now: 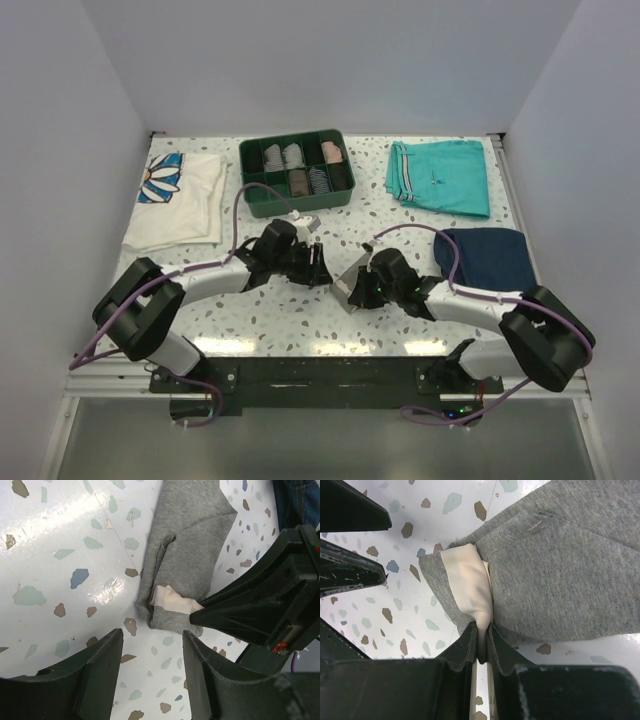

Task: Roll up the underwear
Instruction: Roll the underwear to the center of the board.

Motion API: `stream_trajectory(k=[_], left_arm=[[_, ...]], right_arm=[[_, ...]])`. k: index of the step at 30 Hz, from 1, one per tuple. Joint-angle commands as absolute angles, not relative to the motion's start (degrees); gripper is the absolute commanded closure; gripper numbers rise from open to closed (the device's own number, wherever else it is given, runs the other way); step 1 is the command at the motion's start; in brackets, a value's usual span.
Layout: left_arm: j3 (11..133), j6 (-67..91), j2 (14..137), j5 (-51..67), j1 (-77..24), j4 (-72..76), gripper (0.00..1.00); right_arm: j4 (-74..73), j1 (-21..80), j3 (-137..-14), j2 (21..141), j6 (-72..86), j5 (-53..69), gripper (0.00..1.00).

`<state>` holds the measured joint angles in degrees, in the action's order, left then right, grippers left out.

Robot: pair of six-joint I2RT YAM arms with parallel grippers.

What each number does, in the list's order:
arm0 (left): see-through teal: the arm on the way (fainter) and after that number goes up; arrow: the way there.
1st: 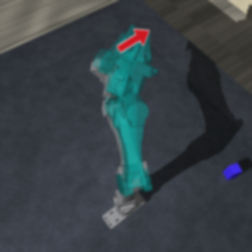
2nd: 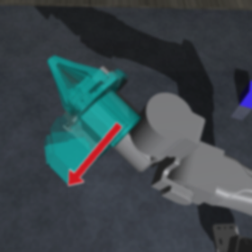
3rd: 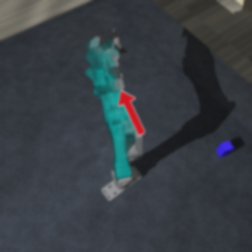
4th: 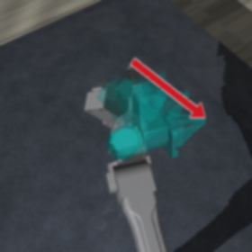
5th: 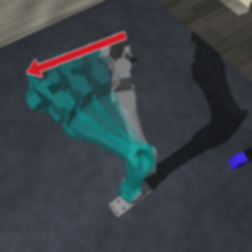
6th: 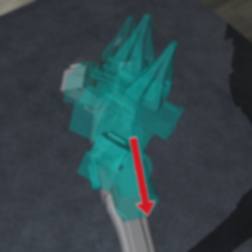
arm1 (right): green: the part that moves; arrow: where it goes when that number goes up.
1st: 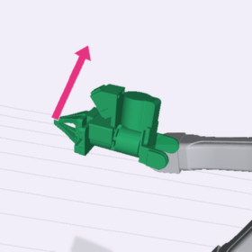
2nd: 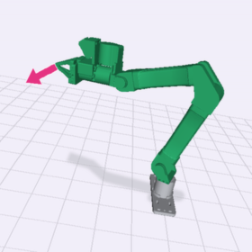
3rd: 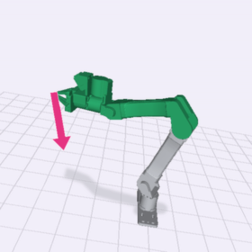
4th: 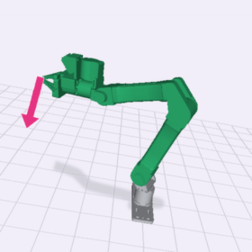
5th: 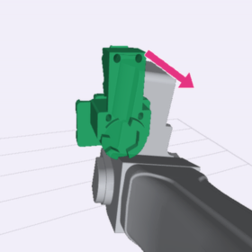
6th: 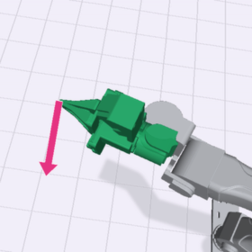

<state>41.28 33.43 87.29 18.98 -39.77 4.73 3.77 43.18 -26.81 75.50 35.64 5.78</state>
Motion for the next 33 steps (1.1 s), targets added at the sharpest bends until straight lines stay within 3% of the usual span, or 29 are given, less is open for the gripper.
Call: stream_trajectory(k=[1,25,29,33], left_arm=[[39.46,31.64,86.13,20.39,-39.55,8.34,0.43],[37.79,36.47,98.08,24.87,-37.62,24.96,0.37],[38.58,36.47,99.57,25.31,-37.62,24.43,0.44],[37.80,36.74,100.11,25.49,-37.62,24.35,0.62]], right_arm=[[4.31,42.28,-25.66,78.39,36.65,7.03,1.00],[3.95,42.10,-27.51,84.20,32.96,10.90,0.99],[4.13,42.10,-27.86,84.73,32.61,11.42,0.99],[4.13,42.01,-28.04,84.90,32.43,11.51,0.99]])
